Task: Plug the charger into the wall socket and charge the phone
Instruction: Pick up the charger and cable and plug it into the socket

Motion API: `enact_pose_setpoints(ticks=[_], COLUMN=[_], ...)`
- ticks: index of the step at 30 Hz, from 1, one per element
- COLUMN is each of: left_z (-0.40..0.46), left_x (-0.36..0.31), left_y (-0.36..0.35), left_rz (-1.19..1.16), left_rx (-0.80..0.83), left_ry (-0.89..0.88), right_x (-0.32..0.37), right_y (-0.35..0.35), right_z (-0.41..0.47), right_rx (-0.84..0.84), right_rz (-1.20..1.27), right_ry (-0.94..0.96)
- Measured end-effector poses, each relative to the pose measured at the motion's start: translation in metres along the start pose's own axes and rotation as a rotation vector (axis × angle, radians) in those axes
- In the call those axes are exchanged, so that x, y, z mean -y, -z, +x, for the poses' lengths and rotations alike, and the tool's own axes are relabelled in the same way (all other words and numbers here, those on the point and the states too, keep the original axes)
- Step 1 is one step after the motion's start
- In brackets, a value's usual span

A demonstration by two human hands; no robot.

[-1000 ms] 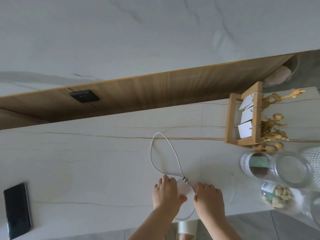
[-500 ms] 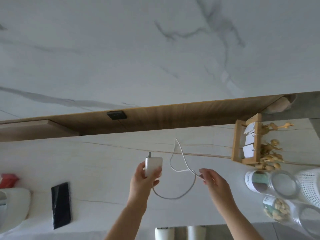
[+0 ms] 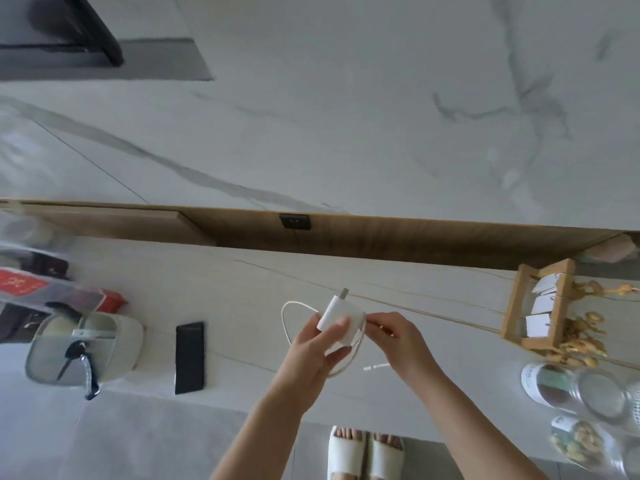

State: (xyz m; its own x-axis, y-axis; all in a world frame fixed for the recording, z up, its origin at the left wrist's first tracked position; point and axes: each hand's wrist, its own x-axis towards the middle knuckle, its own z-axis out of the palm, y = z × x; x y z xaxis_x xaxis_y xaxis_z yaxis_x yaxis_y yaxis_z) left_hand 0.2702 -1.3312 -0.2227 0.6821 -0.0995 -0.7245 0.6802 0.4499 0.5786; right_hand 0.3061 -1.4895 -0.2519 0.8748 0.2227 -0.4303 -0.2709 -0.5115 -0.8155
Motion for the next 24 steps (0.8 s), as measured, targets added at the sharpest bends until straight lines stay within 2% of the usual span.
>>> enact_pose_setpoints(ticks=[4, 6, 10, 14, 16, 20, 24], left_z=[-0.012, -0.015, -0.015, -0.018, -0.019, -0.019, -0.024], left_x=[-0.011, -0.017, -0.033, -0.052, -0.053, -0.036, -0.011], left_y=[0.013, 0.015, 0.027, 0.064, 0.085, 0.104, 0.097], left_rz=[-0.135, -0.186, -0.211, -0.067, 0.018, 0.247, 0.323], left_rx=[0.061, 0.058, -0.153, -0.399, -0.5, -0.681, -0.759], left_ry=[0.024, 0.021, -0.124, -0.267, -0.278, -0.222, -0.132], right_x=[0.01, 0.018, 0.02, -0.004, -0.014, -0.019, -0.01], right_y=[-0.005, -0.008, -0.007, 0.006, 0.013, 0.02, 0.02], right_z=[0.004, 0.005, 0.01, 0.013, 0.012, 0.01, 0.014], right_rx=[0.163, 0.206, 0.174, 0.073, -0.005, -0.212, -0.223], right_rz=[-0.217, -0.202, -0.094, -0.101, 0.051, 0.59, 0.741], right_ry=[0.034, 0.021, -0.006, -0.085, -0.173, -0.391, -0.452])
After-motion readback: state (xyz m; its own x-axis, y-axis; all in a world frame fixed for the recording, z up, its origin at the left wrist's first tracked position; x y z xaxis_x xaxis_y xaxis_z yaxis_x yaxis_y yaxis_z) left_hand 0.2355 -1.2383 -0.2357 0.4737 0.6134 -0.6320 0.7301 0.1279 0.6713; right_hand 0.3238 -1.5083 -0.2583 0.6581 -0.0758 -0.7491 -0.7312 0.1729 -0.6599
